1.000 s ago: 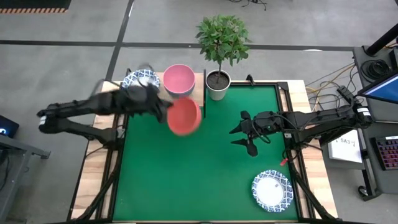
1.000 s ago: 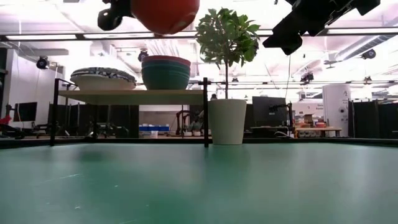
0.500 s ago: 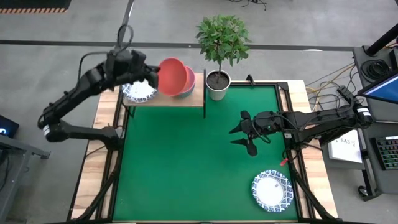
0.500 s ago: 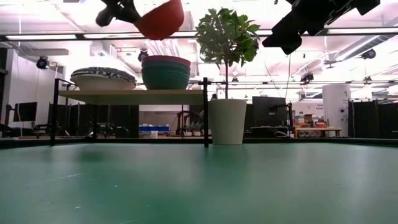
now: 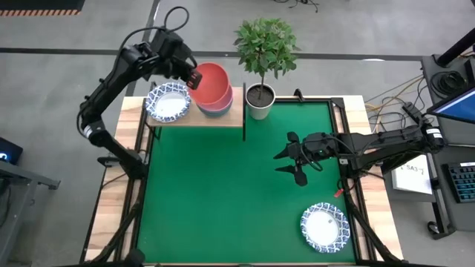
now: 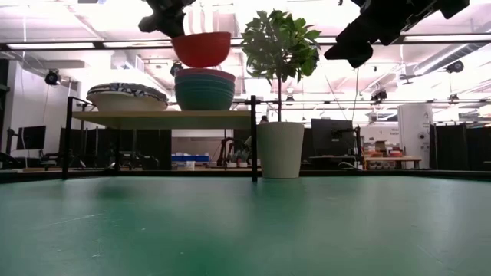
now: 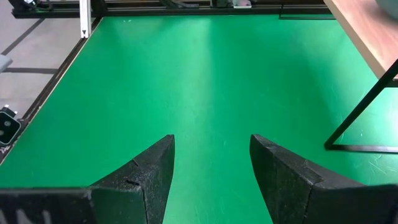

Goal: Place and stack bowls onto a shelf
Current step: Stack the orange bowl on top of the pink bowl on the shelf

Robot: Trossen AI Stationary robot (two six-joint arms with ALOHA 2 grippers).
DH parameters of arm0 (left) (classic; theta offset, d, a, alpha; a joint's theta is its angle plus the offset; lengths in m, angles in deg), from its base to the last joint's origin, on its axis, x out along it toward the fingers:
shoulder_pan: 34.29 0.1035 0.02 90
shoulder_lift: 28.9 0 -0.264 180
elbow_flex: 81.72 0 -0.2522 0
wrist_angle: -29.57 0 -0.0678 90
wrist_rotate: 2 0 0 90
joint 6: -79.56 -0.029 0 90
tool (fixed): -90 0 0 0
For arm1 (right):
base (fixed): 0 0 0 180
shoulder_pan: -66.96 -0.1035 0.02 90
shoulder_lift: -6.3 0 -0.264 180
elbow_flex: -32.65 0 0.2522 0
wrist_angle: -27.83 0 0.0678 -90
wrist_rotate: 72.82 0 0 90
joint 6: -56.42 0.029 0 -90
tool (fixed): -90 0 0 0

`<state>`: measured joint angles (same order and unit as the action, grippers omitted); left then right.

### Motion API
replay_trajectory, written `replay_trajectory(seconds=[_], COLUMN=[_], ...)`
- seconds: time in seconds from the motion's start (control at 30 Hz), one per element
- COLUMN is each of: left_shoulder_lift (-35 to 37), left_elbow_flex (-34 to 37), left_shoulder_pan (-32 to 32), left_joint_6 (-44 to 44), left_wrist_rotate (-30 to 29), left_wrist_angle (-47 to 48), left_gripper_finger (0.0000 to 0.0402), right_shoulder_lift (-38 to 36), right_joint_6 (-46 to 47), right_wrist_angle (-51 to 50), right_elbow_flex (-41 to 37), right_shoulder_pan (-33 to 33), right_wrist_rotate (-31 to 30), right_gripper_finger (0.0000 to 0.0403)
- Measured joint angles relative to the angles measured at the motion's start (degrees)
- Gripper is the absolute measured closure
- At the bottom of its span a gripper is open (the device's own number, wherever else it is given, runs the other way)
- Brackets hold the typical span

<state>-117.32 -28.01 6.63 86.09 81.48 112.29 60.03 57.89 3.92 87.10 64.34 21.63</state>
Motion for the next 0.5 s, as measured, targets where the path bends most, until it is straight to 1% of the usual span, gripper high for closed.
replay_trajectory(seconds=[0.13,0.33,0.5], left_shoulder_lift=[-2.05,-2.96,-4.43], left_elbow_flex=[-1.88,-0.66,-0.33], left_shoulder_pan=[0.01,0.0,0.0], left_joint_6=[-0.05,0.64,0.9], left_wrist_rotate=[-0.26,-0.29,-0.5], left_wrist_angle=[3.71,3.54,2.41], left_gripper_finger=[0.0402,0.04,0.0377], right_shoulder_lift=[0.0,0.0,0.0], right_joint_6=[-0.1,-0.24,-0.24], right_wrist_angle=[-0.24,-0.28,-0.28], right_elbow_flex=[0.0,0.0,0.0], right_shoulder_pan=[0.0,0.0,0.0], right_wrist_rotate=[0.0,-0.02,-0.02], right_gripper_finger=[0.0205,0.0205,0.0205])
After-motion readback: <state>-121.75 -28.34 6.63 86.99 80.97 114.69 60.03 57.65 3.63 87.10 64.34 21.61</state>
